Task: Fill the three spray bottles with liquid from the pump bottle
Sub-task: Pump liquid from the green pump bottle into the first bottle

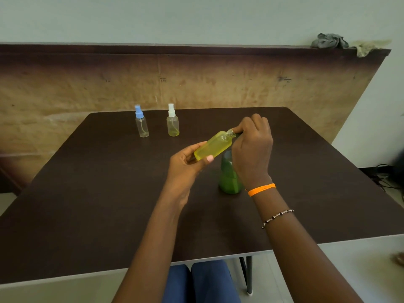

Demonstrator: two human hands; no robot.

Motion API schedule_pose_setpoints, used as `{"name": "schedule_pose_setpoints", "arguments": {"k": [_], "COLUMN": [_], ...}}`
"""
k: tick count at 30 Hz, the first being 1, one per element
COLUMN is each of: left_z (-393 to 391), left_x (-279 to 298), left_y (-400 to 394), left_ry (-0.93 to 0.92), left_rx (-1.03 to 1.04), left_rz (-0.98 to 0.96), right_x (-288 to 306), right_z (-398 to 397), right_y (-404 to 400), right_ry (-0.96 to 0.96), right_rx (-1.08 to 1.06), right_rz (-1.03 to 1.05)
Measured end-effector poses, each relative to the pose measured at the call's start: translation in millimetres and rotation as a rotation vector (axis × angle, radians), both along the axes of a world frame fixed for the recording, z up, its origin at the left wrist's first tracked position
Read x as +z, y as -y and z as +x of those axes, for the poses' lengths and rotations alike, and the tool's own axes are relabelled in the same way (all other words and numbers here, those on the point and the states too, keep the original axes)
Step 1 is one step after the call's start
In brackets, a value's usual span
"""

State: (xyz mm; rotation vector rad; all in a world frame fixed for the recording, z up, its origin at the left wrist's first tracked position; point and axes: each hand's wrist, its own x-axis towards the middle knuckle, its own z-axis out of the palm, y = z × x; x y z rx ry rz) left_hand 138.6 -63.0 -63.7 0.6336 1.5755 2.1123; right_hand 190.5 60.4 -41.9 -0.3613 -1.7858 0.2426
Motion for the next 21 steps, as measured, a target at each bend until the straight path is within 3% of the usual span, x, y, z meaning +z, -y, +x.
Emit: {"name": "schedule_pose_setpoints", "arguments": {"k": [5, 15, 21], "left_z": [0.2, 0.4, -1.6], "left_x": [-6.5, -3.9, -8.7], "left_y": [-0.7, -1.6, -1.3], "left_ry": [0.017, 0.024, 0.041], "left_rx": [-0.007, -0.018, -0.008], "left_rz": [-0.005, 0.023, -0.006], "right_x": [-15.9, -3.3, -20.9], "right_z": [-3.7, -1.8, -3.5], "right_y": [-3.4, -1.8, -3.6], "right_ry": [-0.088, -0.079, -0.13], "right_rx": [-0.029, 0.011, -0.031], "right_rz": [0.042, -0.003, 0.089]}}
